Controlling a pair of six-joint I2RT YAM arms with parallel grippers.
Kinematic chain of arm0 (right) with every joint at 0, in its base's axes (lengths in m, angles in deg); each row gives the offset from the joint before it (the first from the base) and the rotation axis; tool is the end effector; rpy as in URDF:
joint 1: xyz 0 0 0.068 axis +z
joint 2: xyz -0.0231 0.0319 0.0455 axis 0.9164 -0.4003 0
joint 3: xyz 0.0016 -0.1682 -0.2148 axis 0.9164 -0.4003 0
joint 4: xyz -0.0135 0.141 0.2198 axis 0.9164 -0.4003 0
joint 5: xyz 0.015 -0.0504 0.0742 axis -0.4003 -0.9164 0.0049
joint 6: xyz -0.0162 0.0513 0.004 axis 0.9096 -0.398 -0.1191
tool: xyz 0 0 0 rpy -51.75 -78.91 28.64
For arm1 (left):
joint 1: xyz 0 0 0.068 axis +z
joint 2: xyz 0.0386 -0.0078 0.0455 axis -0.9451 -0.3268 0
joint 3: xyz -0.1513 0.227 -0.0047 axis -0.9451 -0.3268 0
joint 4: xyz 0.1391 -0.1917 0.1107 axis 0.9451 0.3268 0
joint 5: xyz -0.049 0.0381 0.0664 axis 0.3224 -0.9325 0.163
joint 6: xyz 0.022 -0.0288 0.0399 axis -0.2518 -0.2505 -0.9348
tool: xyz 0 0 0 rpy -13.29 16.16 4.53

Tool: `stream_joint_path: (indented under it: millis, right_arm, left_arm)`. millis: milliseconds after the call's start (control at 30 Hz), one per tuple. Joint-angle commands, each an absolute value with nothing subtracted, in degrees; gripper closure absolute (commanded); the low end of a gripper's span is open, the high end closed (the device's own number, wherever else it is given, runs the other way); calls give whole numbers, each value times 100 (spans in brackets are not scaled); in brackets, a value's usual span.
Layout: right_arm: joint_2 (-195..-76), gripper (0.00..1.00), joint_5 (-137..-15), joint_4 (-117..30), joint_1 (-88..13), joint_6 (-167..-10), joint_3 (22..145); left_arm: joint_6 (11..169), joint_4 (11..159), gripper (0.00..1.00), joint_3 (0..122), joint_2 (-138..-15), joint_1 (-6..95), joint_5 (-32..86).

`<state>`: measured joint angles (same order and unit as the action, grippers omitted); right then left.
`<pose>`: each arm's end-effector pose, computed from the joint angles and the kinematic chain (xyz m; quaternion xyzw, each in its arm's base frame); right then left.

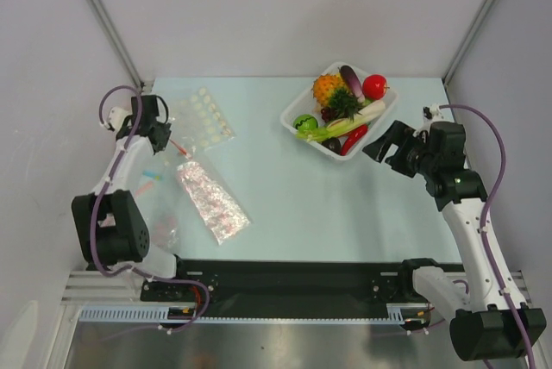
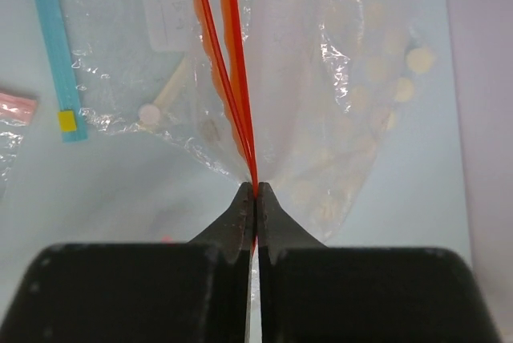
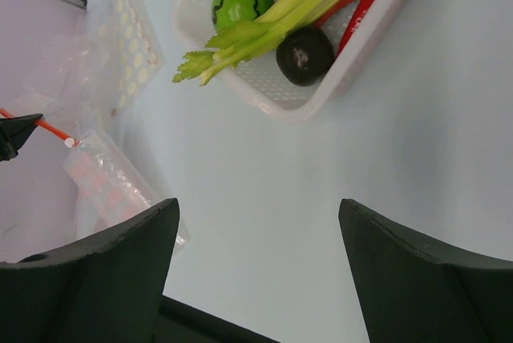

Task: Place the food in the zip-top bag and seal the zipper
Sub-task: Pick up the zipper food storage bag at the center of the board.

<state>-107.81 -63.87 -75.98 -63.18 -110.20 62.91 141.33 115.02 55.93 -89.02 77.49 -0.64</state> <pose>0.1964 0.0229 0.3380 0.1088 0.8558 0.2734 0.4255 0.3286 0.0497 0.2655 -0.5712 0.7269 -0.0242 0.3804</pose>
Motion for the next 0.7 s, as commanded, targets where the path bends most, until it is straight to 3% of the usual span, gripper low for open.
stream_joint_path:
  millis: [0,133,233,333,533,667]
  right_arm:
    - [-10849,13,-5961,-7162,-6166,-10931,6385]
    - [-11060,19,-5698,-7354,-6087,-10825,6604]
    - [-11017,19,-5478,-7592,-6086,-10781,6631]
    - [-10885,19,-5433,-7785,-5999,-10676,6534]
    - [-10674,14,-5679,-8251,-5814,-10526,6534]
    - [-10656,14,-5600,-8243,-5726,-10535,6508]
  left_arm:
    - [14217,11411,100,5215,-8234,7769,90]
    - [14481,11621,100,5196,-7925,7761,1]
    - [14595,11578,100,5355,-7750,7761,327]
    - [14710,11420,100,5346,-7451,7778,-102]
    - [13903,11305,100,6092,-7670,7945,-192]
    - [13744,10963,100,5954,-7382,7858,561]
